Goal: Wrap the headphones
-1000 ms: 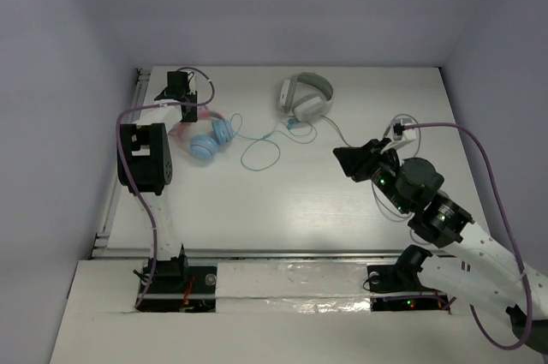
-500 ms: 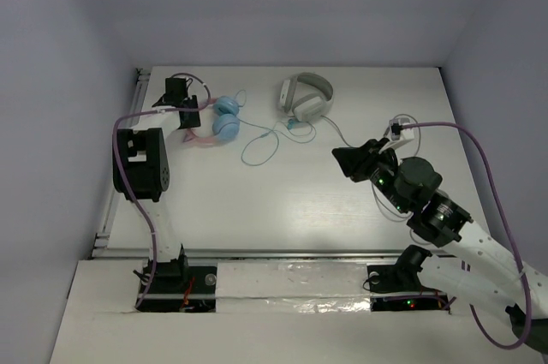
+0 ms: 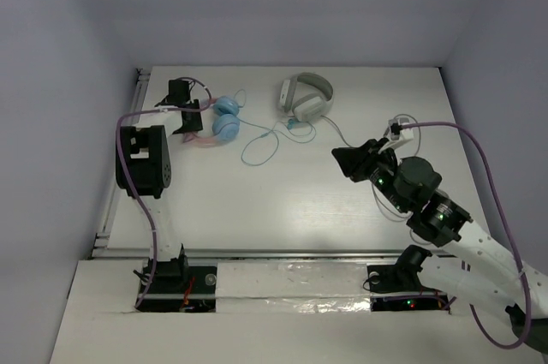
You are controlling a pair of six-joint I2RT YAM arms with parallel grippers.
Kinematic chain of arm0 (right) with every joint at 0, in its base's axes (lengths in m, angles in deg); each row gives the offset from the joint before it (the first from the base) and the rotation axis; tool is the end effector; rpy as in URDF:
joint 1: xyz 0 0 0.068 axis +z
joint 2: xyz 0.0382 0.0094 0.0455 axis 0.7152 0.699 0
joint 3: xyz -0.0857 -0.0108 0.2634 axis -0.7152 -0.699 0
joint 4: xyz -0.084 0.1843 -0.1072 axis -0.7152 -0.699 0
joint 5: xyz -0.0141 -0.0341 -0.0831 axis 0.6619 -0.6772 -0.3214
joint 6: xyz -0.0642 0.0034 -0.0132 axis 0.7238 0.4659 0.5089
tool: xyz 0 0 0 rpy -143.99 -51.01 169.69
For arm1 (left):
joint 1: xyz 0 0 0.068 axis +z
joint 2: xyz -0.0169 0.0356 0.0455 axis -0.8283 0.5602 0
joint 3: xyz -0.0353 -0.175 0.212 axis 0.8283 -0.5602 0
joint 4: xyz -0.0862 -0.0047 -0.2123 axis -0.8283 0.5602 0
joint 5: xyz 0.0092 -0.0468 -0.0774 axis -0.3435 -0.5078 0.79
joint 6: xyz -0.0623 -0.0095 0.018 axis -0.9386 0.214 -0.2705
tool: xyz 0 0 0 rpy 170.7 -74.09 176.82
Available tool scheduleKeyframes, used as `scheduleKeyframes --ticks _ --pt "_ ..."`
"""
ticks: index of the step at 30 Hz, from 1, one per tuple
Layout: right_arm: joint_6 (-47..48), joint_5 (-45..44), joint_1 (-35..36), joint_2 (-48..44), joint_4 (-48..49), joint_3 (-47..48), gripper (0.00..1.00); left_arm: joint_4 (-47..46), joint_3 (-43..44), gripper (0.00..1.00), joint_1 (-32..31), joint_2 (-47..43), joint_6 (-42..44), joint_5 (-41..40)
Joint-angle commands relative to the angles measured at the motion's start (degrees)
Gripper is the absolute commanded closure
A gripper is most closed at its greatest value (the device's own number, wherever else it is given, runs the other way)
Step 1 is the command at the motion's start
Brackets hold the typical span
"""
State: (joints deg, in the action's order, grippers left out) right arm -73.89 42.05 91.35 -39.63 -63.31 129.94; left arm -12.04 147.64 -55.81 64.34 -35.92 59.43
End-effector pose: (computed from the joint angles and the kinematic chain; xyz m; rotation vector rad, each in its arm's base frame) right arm 0.1093 0.0921 0.3486 0.0053 1.6753 0.8135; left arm 0.4304 0.0049 0.1858 -0.1157 2.3834 0.0619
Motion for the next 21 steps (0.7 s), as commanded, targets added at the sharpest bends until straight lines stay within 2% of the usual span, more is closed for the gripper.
scheduleKeyframes --ticks 1,5,8,11,12,13,14,15,21 --pt "0.8 0.3 0.0 0.8 3.5 0.3 0.71 0.3 2.4 0.56 0.1 2.2 -0.2 -1.4" --pt "0.5 0.2 0.0 2.1 4.4 0.0 0.71 -0.7 3.6 0.61 0.1 3.7 -0.3 -0.1" --pt "0.4 -0.1 0.0 2.7 4.6 0.3 0.71 -0.6 4.5 0.73 0.1 5.2 -0.7 0.3" --pt "0.3 -0.4 0.0 2.8 4.8 0.5 0.73 0.1 4.9 0.95 -0.5 6.0 -0.6 0.8" --pt "0.2 -0.1 0.0 2.9 4.9 0.6 0.75 0.7 5.6 1.0 -0.5 5.9 -0.5 1.0" --pt "0.2 0.3 0.0 3.0 4.9 0.6 0.78 1.4 6.1 1.0 -0.5 5.7 -0.4 1.3" --pt "0.5 1.5 0.0 3.4 4.9 0.7 0.86 2.2 6.6 1.0 -0.5 4.7 -0.4 3.1" --pt "0.9 2.4 0.0 3.9 4.9 0.9 1.0 4.1 7.8 1.0 -0.5 3.8 -0.6 4.0" --pt "4.4 11.9 0.0 12.2 7.5 5.0 1.0 8.1 5.5 1.0 -0.5 -10.6 -9.2 15.1"
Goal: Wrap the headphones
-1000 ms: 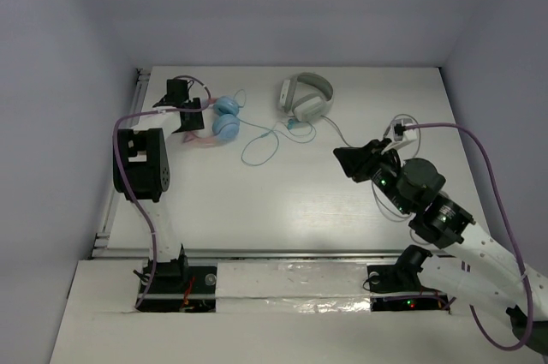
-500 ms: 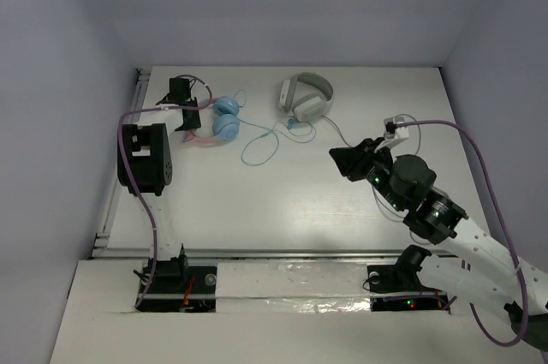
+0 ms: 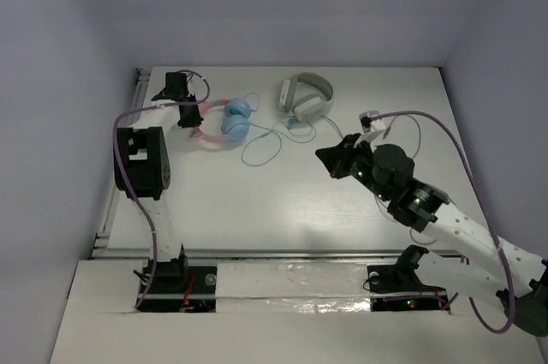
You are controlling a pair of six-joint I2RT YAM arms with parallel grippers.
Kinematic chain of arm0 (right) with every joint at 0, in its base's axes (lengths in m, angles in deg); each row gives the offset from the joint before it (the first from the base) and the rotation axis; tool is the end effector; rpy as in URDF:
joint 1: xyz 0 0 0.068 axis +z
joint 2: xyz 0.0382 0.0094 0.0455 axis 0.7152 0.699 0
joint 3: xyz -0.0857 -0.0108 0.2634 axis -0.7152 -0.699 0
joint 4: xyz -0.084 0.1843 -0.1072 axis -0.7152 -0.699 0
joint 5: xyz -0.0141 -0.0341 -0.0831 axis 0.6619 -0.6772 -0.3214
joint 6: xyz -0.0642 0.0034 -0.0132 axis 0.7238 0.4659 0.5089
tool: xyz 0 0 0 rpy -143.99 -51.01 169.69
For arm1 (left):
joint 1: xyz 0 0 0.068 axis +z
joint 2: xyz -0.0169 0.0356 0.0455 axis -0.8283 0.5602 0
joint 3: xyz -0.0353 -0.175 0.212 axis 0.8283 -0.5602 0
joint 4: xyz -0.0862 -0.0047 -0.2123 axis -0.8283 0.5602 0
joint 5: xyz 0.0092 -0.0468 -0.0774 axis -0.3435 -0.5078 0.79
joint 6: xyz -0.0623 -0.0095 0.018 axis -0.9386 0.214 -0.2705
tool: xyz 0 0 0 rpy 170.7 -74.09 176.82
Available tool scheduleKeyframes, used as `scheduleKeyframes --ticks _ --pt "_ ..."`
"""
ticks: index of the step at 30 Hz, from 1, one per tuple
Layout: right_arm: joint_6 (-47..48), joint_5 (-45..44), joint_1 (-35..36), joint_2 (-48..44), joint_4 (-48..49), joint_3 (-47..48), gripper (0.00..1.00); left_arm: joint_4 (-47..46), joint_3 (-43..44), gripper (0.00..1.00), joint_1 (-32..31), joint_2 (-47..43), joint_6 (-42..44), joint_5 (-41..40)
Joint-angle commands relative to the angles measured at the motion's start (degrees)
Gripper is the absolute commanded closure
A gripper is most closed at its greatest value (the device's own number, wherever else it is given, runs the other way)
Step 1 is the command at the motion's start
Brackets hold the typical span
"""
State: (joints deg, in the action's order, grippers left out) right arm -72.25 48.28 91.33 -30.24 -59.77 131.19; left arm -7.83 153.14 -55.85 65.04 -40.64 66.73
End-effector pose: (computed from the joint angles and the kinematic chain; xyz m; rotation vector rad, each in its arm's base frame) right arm 0.1325 0.1236 0.3402 -0.1218 1.7616 0.8381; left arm 0.4400 -0.0019 0.2025 -0.1522 2.3758 -0.1299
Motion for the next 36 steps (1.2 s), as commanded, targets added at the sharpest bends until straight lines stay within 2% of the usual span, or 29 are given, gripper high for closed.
scheduleKeyframes --ticks 1,5,7,8,9,11,12,15,16,20,23,26,32,36 --pt "3.2 6.4 0.0 4.1 4.2 4.5 1.0 4.0 -0.8 1.0 -1.0 -13.7 -5.1 9.3" --pt "6.3 7.3 0.0 10.6 5.3 7.7 1.0 3.3 -5.5 1.0 -2.3 -27.1 -7.3 17.4" --pt "8.1 8.2 -0.6 12.2 5.6 9.3 1.0 3.2 -7.0 1.0 -4.7 -30.6 -8.0 19.0" --pt "8.9 8.8 -1.4 12.9 5.5 10.0 0.97 3.1 -7.3 1.0 -5.4 -33.9 -8.1 20.4" --pt "9.0 10.6 -2.1 14.0 5.4 10.5 0.82 2.7 -8.1 1.0 -6.0 -35.4 -8.4 21.0" --pt "9.5 14.9 -4.2 14.2 6.5 10.5 0.58 2.2 -8.5 1.0 -6.0 -39.1 -9.6 23.8" --pt "9.8 16.5 -6.4 13.7 7.3 10.3 0.42 3.0 -7.9 1.0 -6.0 -40.0 -9.7 24.4" --pt "12.8 22.1 -8.4 13.5 9.4 10.1 0.23 2.0 -8.2 1.0 -6.0 -43.3 -11.2 29.5" --pt "13.6 22.9 -8.4 14.6 9.1 10.6 0.2 1.6 -8.4 1.0 -6.0 -44.0 -11.8 30.8" --pt "16.7 24.7 -8.4 17.3 10.3 11.7 0.16 -2.2 -9.7 1.0 -6.0 -47.5 -16.7 36.9" --pt "16.6 29.5 -8.4 19.1 13.8 11.2 0.15 -2.7 -8.6 1.0 -6.0 -48.6 -17.8 37.7" --pt "16.6 29.1 -8.4 22.8 14.3 12.8 0.15 -2.5 -7.8 1.0 -6.0 -49.2 -18.7 39.0" --pt "17.4 27.1 -9.5 26.6 18.3 11.8 0.17 -4.0 -8.2 1.0 -6.5 -53.3 -21.4 41.2" --pt "16.4 29.7 -9.5 28.5 21.3 11.6 0.23 -3.9 -7.4 1.0 -6.5 -54.0 -22.4 42.1"
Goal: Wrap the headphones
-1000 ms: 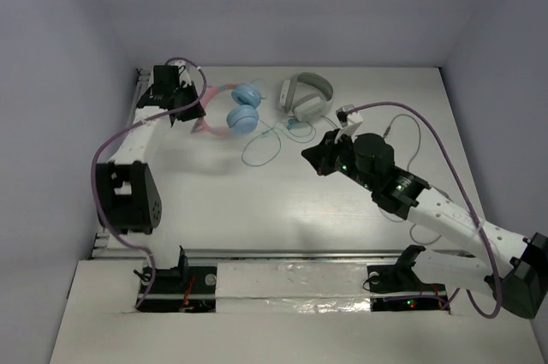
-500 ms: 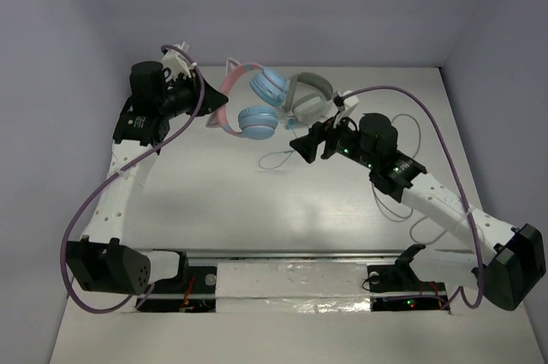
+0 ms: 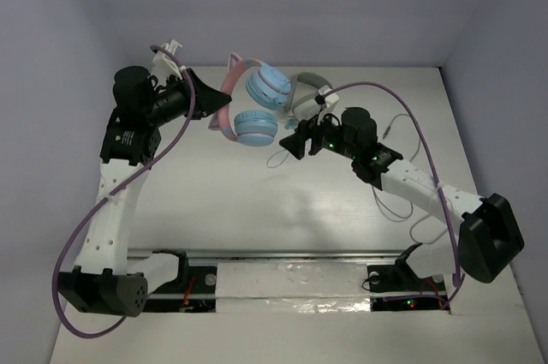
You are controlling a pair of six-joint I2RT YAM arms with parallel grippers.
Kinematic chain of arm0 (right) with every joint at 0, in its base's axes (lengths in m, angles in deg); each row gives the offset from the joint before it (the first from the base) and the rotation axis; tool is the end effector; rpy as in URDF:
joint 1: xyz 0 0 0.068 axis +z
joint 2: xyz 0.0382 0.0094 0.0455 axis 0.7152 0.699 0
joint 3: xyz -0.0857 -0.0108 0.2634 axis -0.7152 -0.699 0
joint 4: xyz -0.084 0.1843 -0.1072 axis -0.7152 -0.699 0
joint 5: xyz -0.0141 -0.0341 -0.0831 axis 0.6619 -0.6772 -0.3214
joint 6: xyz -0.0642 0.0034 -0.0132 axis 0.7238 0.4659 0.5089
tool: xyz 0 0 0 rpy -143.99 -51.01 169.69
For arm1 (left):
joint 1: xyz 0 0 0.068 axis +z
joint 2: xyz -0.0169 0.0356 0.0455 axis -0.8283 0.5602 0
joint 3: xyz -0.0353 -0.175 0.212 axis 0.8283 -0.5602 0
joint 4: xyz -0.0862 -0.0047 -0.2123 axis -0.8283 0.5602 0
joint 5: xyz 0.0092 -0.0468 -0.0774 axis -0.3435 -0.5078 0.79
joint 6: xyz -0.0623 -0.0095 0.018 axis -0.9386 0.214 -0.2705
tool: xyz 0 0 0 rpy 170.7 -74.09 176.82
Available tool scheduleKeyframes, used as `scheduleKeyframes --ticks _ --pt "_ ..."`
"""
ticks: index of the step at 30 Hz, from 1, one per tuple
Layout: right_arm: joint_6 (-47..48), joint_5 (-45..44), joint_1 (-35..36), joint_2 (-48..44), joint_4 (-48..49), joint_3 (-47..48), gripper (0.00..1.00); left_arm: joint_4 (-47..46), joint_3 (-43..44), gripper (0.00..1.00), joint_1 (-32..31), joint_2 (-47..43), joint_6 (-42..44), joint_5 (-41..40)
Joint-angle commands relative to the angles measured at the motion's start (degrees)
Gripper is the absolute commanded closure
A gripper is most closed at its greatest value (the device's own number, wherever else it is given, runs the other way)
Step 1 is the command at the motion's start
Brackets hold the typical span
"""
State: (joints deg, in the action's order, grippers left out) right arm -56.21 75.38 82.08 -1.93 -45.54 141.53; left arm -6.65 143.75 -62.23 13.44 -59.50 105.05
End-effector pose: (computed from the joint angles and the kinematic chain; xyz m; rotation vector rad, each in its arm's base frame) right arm 0.2295 0.1888 0.3245 -0.5943 1.7421 0.8983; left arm 0.2120 -0.0575 0.4453 0.2568 1.7268 -1.0300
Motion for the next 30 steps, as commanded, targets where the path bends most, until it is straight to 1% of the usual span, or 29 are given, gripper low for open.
scheduleKeyframes --ticks 1,3,6,10,12,14,15,17,20,21,22,23,24,26,27,28,30 --pt "0.2 3.1 -0.2 1.3 7.7 1.3 0.24 -5.4 2.1 1.0 -0.1 -2.6 -4.0 4.3" --pt "-0.1 2.7 -0.2 2.2 8.9 1.4 0.26 -6.4 2.0 1.0 -0.1 -3.3 -5.4 5.6" --pt "-0.6 1.5 -0.7 2.3 11.3 0.6 0.27 -5.3 2.9 1.0 -0.1 -4.1 -5.1 5.0" --pt "-1.2 2.4 -0.7 2.1 13.0 -0.3 0.28 -4.8 4.7 1.0 -0.1 -4.4 -5.6 5.5" --pt "-1.8 2.7 -0.7 2.7 14.1 -0.5 0.34 -5.2 5.1 1.0 -0.1 -4.9 -6.1 5.5" --pt "-2.6 3.9 -0.7 3.1 16.2 -1.2 0.36 -5.5 5.5 1.0 -0.6 -5.1 -7.1 5.8" --pt "-3.6 4.2 -0.7 3.6 17.2 -1.5 0.4 -6.2 5.6 1.0 -0.6 -5.3 -7.5 5.8" --pt "-4.7 4.8 -0.7 4.2 20.1 -2.7 0.42 -7.2 5.2 1.0 -0.6 -5.3 -9.1 6.2" --pt "-6.6 5.0 -0.7 5.4 22.5 -2.9 0.58 -10.3 3.5 1.0 -0.6 -5.6 -12.1 6.5" --pt "-7.6 5.1 -0.7 5.7 22.8 -2.6 0.73 -11.5 3.1 1.0 -0.6 -5.8 -12.7 6.3" --pt "-8.1 5.1 -0.7 5.8 23.0 -2.5 0.82 -12.3 1.8 1.0 -0.6 -5.9 -13.4 6.2" --pt "-8.8 5.2 -0.7 5.8 23.9 -2.5 0.88 -13.5 1.0 1.0 -0.6 -6.1 -15.5 6.1" --pt "-10.3 5.0 -0.7 5.7 24.9 -2.8 0.96 -16.6 -0.2 1.0 -0.6 -6.4 -16.9 6.3" --pt "-11.7 4.7 -0.7 5.2 27.1 -4.0 1.0 -20.2 -4.0 1.0 -0.6 -6.9 -19.9 6.5" --pt "-13.0 4.7 -0.7 5.3 27.3 -4.2 1.0 -24.4 -5.5 1.0 -0.6 -7.1 -23.5 6.5" --pt "-13.2 4.4 -0.7 5.4 27.3 -4.2 1.0 -26.4 -8.2 1.0 -1.2 -7.1 -25.2 6.5" --pt "-13.6 2.4 0.1 6.0 26.4 -4.0 1.0 -31.8 -10.4 1.0 -1.7 -7.3 -29.6 5.4"
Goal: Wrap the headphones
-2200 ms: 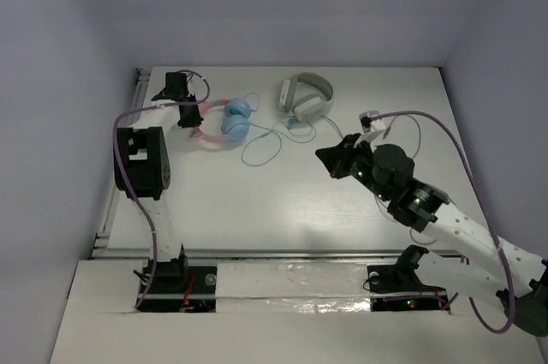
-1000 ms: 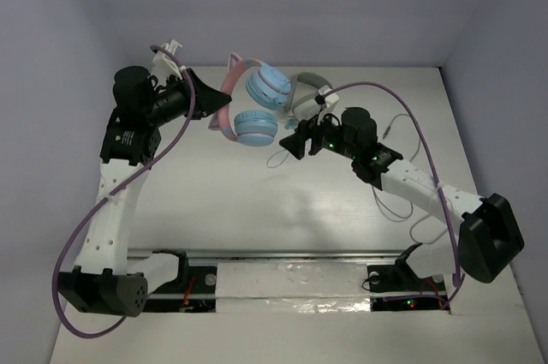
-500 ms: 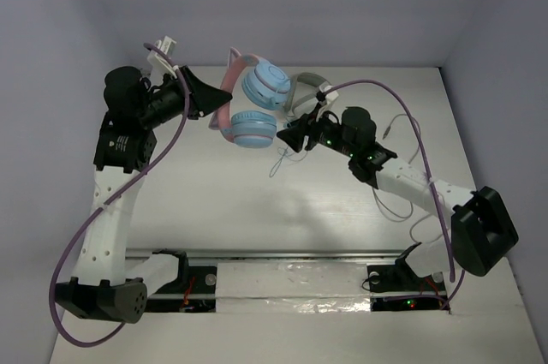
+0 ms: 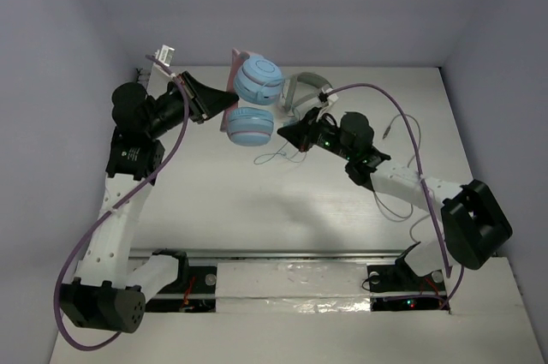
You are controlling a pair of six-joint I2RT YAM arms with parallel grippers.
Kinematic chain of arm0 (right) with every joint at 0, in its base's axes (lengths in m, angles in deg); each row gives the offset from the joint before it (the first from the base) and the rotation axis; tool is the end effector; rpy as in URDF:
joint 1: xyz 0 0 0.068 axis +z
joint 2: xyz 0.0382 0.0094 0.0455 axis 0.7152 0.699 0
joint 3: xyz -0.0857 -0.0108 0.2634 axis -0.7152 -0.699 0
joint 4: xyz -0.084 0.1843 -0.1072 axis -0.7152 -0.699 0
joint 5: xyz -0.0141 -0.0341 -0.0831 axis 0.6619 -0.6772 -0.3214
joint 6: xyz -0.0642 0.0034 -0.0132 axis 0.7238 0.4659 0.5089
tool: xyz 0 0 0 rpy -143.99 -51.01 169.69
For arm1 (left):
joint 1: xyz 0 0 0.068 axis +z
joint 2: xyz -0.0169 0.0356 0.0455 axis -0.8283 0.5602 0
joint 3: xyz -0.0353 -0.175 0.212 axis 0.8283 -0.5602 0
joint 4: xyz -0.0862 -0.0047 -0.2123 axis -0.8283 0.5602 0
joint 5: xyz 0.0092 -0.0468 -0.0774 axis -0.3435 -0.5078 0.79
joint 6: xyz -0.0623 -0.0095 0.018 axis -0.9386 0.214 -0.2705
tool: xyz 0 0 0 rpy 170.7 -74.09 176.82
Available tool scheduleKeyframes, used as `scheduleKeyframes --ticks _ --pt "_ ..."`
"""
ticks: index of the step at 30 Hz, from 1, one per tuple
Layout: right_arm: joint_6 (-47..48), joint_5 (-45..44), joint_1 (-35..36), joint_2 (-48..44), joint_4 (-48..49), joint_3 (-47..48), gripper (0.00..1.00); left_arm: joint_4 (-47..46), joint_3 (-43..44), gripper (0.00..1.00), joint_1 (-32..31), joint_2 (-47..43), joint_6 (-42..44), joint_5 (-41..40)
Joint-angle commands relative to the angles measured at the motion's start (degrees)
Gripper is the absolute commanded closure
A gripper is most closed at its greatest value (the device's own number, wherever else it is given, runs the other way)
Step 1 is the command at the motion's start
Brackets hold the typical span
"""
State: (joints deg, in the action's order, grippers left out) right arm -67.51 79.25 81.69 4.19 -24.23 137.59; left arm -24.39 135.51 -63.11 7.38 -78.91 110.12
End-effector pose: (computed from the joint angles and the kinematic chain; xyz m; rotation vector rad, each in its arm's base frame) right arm 0.2459 0.2024 0.3161 -0.4780 1.6104 1.1154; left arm 0.1848 -0.0608 0.4547 0.2043 1.5769 -1.3077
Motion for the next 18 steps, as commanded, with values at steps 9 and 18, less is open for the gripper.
scheduleKeyframes --ticks 9,18 --pt "0.4 -13.4 4.2 -4.5 -2.7 -1.1 1.0 -7.2 -3.0 1.0 -3.9 -1.3 -5.2 -9.0" --pt "8.4 -25.2 4.2 -8.4 -19.7 9.8 1.0 -9.4 -11.9 1.0 -3.9 -7.3 -4.3 1.1"
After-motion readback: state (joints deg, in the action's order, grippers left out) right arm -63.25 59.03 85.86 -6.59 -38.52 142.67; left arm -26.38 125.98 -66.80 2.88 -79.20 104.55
